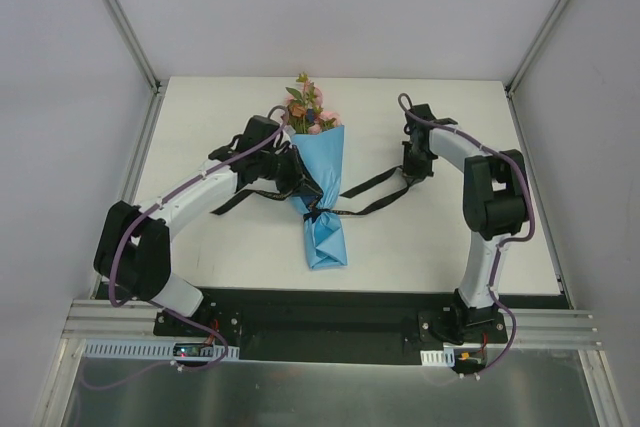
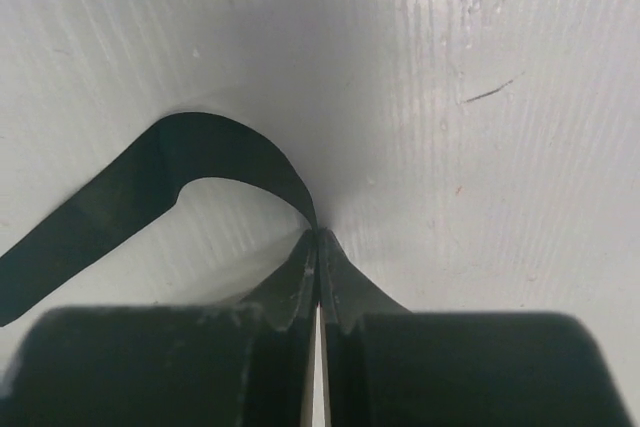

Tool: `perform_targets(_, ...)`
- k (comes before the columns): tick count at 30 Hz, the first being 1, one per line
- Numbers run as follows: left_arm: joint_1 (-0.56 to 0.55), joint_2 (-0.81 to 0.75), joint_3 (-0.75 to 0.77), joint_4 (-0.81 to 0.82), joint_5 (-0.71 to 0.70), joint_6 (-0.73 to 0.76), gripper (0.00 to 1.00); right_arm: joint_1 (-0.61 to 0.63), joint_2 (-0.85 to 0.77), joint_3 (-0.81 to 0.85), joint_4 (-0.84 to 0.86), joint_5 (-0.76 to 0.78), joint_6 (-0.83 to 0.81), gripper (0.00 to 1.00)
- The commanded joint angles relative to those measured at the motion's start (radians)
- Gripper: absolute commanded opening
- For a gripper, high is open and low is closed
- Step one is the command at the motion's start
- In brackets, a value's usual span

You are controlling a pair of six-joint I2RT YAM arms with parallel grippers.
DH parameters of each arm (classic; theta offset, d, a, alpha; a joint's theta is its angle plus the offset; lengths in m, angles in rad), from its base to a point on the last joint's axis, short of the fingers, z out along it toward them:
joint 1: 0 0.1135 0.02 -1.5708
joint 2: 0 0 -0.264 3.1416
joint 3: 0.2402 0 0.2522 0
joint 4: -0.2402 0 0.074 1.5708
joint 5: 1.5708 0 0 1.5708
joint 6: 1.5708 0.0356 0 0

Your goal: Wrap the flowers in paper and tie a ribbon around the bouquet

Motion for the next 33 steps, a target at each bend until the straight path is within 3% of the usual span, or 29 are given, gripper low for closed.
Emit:
perform_targets(1,-0.017,0.002,0.007,0.048,0.014,0.06,0.0,0.022,-0.125,-0.02,0.1,-0.067,-0.042,0.0)
perform_targets(6,-0.056,-0.045,-0.071,0.147,-0.05,0.103,0.0,0.199,-0.311,-0.031,0.108,-0.171,-0.101,0.0)
perform_targets(9,-0.08,-0.09,-0.139,0.219,-0.113,0.118,0.01,0.281,-0.374,-0.008,0.129,-0.225,-0.057,0.0)
perform_targets(10,-0.085,-0.099,-0.157,0.242,-0.131,0.119,0.01,0.29,-0.374,0.003,0.143,-0.333,-0.039,0.0)
perform_targets(14,-0.106,-0.18,-0.293,0.374,-0.223,0.118,0.01,0.336,-0.297,0.078,0.22,-0.596,0.053,0.0)
perform_targets(21,-0.128,-0.281,-0.476,0.598,-0.262,0.123,0.02,0.445,-0.086,0.262,0.22,-0.817,0.069,0.01)
perform_targets(33,-0.177,-0.309,-0.625,0.786,-0.265,0.123,0.03,0.539,0.174,0.521,0.002,-0.828,-0.158,0.07)
